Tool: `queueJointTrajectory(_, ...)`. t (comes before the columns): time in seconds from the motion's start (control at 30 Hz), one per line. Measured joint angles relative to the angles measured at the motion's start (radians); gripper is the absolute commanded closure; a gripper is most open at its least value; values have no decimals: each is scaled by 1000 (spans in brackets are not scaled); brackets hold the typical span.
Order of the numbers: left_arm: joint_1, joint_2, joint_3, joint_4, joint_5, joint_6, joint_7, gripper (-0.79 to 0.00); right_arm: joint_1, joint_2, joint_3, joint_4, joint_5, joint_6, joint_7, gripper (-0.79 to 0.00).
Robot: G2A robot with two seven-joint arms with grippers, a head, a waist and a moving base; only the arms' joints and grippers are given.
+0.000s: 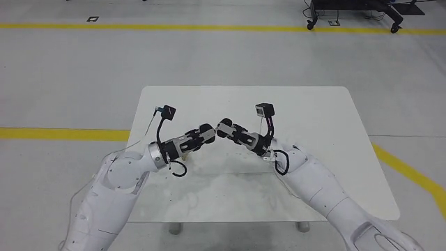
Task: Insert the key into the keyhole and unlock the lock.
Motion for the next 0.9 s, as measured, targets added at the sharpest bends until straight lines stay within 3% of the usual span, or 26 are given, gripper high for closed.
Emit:
queueJointTrajectory(0.07,0,1,-3,-1,-3,0,2,0,-2,-1,9,5,-2,0,14,-231)
queueJointTrajectory(0.13,1,2,-5,-2,-6,0,2,0,-5,0,17,5,-7,0,25,-363)
queueJointTrajectory(0.17,1,3,-7,-2,-8,1,2,0,-9,0,23,2,-10,0,34,-462)
queueJointTrajectory(0.2,0,4,-8,-2,-11,2,2,0,-12,1,28,0,-11,0,40,-665)
queueJointTrajectory(0.23,0,4,-9,-2,-13,2,1,0,-14,2,33,-3,-13,0,47,-785)
queueJointTrajectory(0.33,-1,7,-13,-4,-21,-3,-10,0,-24,7,53,-11,-22,0,65,-785)
queueJointTrajectory(0.43,-6,11,-20,-2,-35,-9,-50,0,-30,14,73,-11,-47,0,95,-588)
queueJointTrajectory(0.53,-19,19,-25,6,-34,9,-129,0,-25,24,78,5,-95,0,160,-511)
queueJointTrajectory(0.63,-31,25,-19,8,-9,24,-197,0,-20,32,80,19,-113,2,213,-379)
queueJointTrajectory(0.9,-44,32,16,10,31,29,-265,0,-16,45,82,16,-92,23,280,-280)
